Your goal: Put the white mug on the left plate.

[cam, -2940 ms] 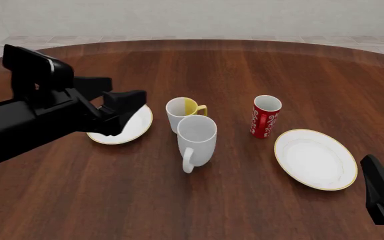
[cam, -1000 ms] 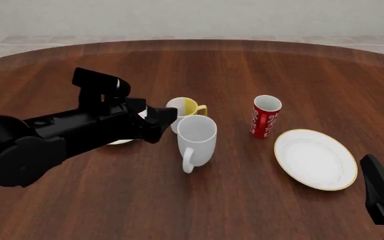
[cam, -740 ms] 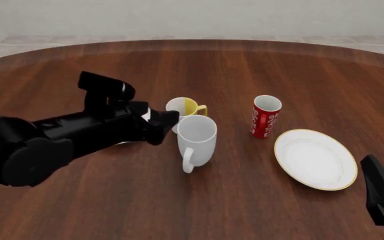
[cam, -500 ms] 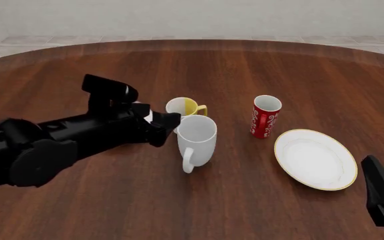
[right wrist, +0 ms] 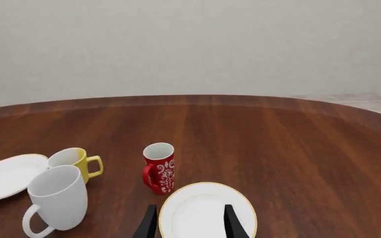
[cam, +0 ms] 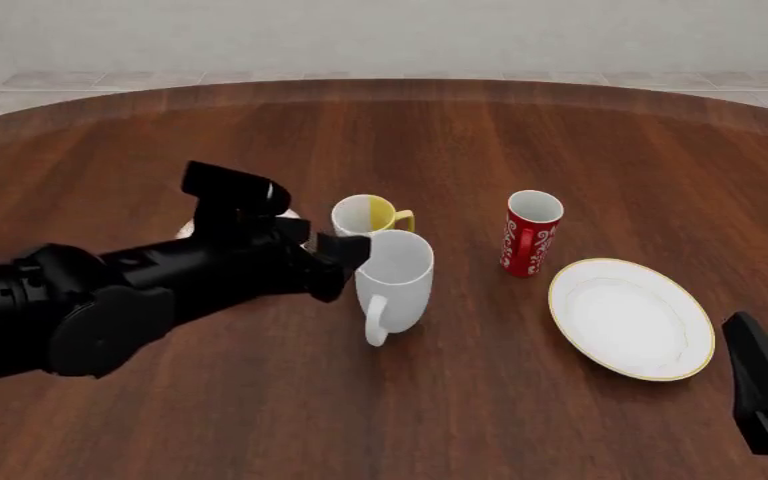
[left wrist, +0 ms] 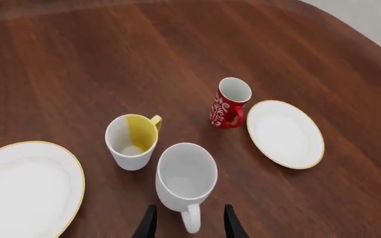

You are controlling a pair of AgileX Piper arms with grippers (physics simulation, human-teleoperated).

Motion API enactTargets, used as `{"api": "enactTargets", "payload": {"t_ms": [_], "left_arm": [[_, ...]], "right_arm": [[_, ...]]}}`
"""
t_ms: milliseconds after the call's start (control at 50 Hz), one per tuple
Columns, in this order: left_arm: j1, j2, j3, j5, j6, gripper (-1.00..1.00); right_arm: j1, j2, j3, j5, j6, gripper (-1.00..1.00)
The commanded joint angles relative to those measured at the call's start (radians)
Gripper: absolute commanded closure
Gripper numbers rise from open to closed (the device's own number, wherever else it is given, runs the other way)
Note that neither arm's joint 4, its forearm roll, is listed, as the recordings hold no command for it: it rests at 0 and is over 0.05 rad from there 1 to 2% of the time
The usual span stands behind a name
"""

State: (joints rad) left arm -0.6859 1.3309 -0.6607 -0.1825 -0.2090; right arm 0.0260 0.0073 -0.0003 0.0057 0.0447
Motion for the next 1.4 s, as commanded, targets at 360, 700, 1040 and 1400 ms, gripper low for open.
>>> {"api": "enactTargets", "payload": {"t_ms": [360, 700, 1040, 1400], "left_arm": [[-0.012, 0.048, -0.005, -0.027, -0.022, -1.0], [-0.023, 0.097, -0.01, -0.041, -0.05, -1.0], [-0.026, 0.137, -0.016, -0.054, -0.063, -1.0], [-0.021, 0.175, -0.023, -0.062, -0.072, -1.0]], "right_arm": [[0.002, -0.002, 0.0, 0.002, -0.003, -1.0], [0.001, -0.003, 0.0, 0.003, -0.004, -1.0], [0.0, -0.001, 0.0, 0.001, -0.006, -1.0], [0.0, 0.001, 0.0, -0.002, -0.003, -1.0]]}}
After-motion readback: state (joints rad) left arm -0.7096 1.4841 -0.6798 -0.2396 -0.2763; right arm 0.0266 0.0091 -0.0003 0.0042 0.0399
